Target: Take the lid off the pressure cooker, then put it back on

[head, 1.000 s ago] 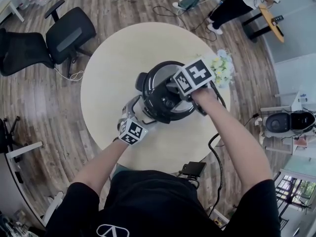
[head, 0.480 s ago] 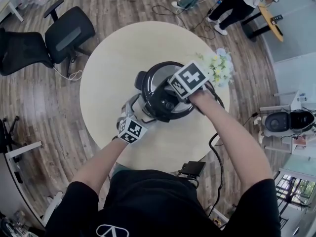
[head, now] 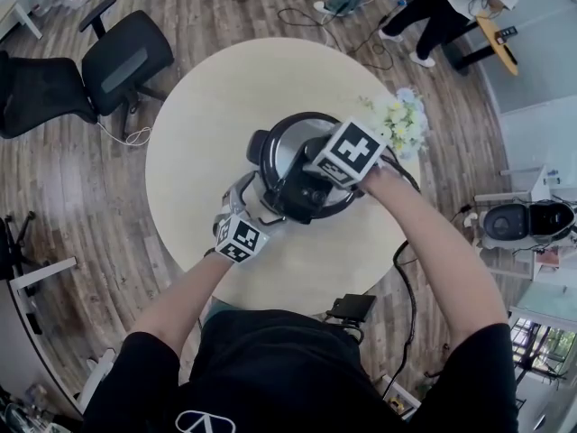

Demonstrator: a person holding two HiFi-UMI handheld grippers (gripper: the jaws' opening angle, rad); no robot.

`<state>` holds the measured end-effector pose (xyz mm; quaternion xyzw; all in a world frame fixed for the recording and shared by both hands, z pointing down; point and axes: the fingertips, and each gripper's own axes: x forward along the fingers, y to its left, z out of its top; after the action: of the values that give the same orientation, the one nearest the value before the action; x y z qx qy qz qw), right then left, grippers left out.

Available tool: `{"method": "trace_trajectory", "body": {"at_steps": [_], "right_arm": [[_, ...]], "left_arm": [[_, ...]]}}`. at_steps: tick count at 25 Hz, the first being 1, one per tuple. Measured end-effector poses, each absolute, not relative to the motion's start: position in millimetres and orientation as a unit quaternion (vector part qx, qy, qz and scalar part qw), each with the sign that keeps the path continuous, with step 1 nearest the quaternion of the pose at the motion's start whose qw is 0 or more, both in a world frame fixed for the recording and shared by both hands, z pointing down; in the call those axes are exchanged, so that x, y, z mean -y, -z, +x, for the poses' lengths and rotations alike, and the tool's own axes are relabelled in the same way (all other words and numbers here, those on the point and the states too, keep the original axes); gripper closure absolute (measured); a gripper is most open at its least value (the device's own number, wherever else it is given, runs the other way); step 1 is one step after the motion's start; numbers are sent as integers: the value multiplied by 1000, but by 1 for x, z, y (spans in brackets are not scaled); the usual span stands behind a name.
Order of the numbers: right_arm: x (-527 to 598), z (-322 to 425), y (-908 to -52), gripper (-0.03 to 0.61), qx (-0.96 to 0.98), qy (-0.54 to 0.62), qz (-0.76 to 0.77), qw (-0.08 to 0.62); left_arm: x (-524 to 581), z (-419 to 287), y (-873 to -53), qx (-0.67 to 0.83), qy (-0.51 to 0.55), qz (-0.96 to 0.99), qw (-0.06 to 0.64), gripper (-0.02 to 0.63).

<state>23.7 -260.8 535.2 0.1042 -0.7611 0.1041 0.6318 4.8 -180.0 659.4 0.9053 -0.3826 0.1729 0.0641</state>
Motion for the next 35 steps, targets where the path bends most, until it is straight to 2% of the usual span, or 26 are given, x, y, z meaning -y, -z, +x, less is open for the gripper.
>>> {"method": "trace_trajectory", "body": {"at_steps": [8,16,20,24,26,28,32,35], "right_arm": [[252,23,-535,290,753,-3,-5,658],[254,23,-538,289,756,-21,13,655],[254,22,-537,289,768,-55,42,637],[257,31,-527,267,784,-108,90,605],[259,40,-517,267,796,-131,119,579],[256,52,-505,267,806,-162,140,552],[232,81,-486,272,830,-204,174,490],[210,97,-471,359,851,-183,228,437]], "left_arm": [[182,2,-659,380,-175,906,64,25],[183,-1,-661,374,-186,906,72,29],[181,-8,-661,356,-201,908,91,62],[178,-23,-652,343,-209,909,109,159],[175,-34,-642,358,-202,904,116,231],[172,-48,-629,379,-191,896,127,253],[163,-79,-595,428,-149,881,137,368],[161,-87,-548,448,-102,879,129,479]]}}
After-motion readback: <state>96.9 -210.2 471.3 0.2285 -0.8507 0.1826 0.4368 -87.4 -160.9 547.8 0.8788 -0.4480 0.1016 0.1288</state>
